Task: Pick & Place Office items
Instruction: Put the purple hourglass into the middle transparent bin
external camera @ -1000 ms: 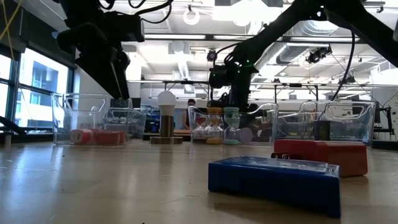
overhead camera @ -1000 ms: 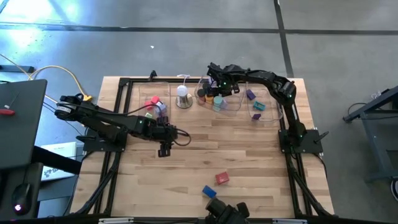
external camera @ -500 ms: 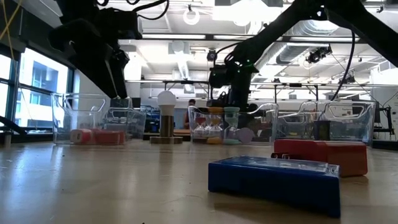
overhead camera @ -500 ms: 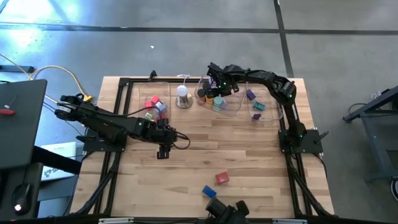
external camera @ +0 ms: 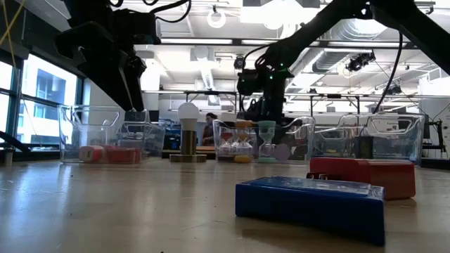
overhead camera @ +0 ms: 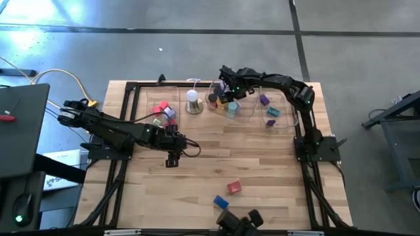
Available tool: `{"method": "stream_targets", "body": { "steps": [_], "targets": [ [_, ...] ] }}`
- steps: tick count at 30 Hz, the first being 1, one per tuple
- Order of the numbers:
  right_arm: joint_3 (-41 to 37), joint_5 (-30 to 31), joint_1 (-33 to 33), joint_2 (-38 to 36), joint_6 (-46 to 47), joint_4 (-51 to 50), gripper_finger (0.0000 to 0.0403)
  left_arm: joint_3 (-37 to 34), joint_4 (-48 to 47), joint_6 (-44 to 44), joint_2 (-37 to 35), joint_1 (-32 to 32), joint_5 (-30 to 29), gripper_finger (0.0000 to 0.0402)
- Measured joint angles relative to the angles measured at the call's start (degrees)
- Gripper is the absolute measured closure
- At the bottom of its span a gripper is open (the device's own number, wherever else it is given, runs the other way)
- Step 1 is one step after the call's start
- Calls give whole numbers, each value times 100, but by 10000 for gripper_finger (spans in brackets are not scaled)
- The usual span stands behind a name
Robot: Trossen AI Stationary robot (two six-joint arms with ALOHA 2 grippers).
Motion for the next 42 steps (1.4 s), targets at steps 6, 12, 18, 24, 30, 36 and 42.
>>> {"method": "stream_targets", "body": {
  "steps": [6, 12, 18, 24, 30, 36, 42],
  "targets": [
    [9, 134, 68, -20, -184, 196, 261, 0, -16, -2, 0, 0, 0, 155],
    [17, 142, 77, -65, -362, 227, 261, 0, -44, -6, 0, 0, 0, 155],
    [17, 142, 143, -332, -579, 182, 261, 0, -57, -22, 0, 1, 0, 155],
    [24, 482, 312, -749, -872, 218, 261, 0, -59, -20, 0, 0, 0, 155],
    [31, 1100, 615, -909, -1171, 260, 261, 0, -109, -47, 0, 1, 0, 155],
    [28, 1237, 759, -907, -1399, 135, 261, 0, -140, -52, 0, 1, 0, 155],
    [24, 1290, 734, -1179, -1446, -57, 261, 0, -150, -63, 0, 1, 0, 155]
  ]
}}
